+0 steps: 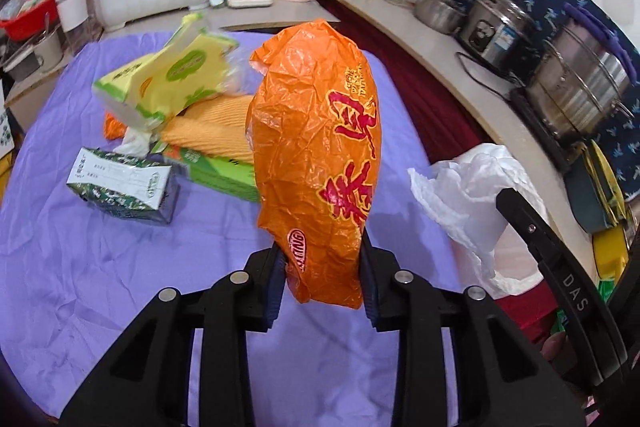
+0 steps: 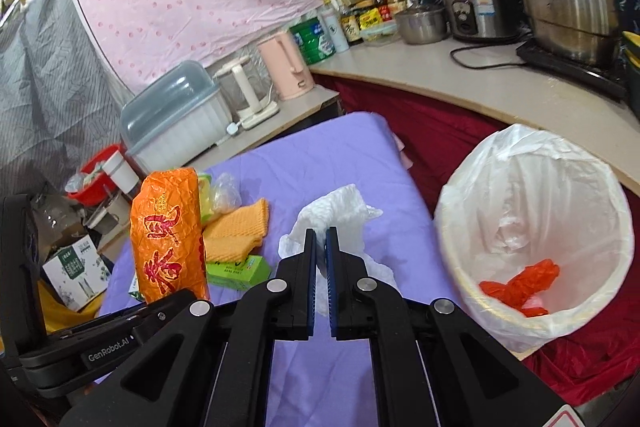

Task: Collect trash
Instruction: 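Carry the tissue and orange printed bag over the bin and release both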

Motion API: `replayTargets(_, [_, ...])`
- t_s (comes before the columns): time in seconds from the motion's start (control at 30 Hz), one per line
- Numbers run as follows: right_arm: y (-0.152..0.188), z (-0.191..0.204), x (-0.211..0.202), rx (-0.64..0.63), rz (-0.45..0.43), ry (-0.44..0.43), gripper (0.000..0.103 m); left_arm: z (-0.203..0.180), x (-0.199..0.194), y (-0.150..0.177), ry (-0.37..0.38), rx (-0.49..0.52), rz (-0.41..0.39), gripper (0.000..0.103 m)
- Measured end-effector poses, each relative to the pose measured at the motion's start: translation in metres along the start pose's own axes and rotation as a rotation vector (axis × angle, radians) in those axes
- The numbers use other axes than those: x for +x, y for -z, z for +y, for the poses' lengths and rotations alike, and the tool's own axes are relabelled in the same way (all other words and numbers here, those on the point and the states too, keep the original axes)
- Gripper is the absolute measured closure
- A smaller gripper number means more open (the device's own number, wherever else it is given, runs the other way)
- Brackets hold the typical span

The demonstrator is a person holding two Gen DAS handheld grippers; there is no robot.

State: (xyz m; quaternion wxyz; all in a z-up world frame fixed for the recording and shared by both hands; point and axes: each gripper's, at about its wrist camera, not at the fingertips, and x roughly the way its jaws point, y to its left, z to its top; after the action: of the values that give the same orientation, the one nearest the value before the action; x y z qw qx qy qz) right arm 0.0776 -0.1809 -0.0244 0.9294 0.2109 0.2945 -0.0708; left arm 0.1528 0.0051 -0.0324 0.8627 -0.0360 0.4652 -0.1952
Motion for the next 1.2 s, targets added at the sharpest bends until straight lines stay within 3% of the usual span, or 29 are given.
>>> replayTargets(0.37, [-0.016,-0.065,-0.062,0.059,-0.107,0.089,0.098,-0.090,-0.016,0.011,0.087,0.168,-0.021,0.072])
replayTargets(0.67, [-0.025,-0.122,-0.087,0.110,-0.147,0.175,0.098,-0.164,-0.002,0.015,0.161,0.300,0.002,0.072])
replayTargets(0.9, [-0.030,-0.155,-0.090,0.141,-0.150,0.217,0.098,-0.197,0.018,0.015,0.187,0.355,0.040,0.072])
replayTargets(1.2, [-0.035,-0.180,-0.074,0.161,-0.115,0.235,0.098,-0.216,0.046,0.011,0.160,0.382,0.066,0.072])
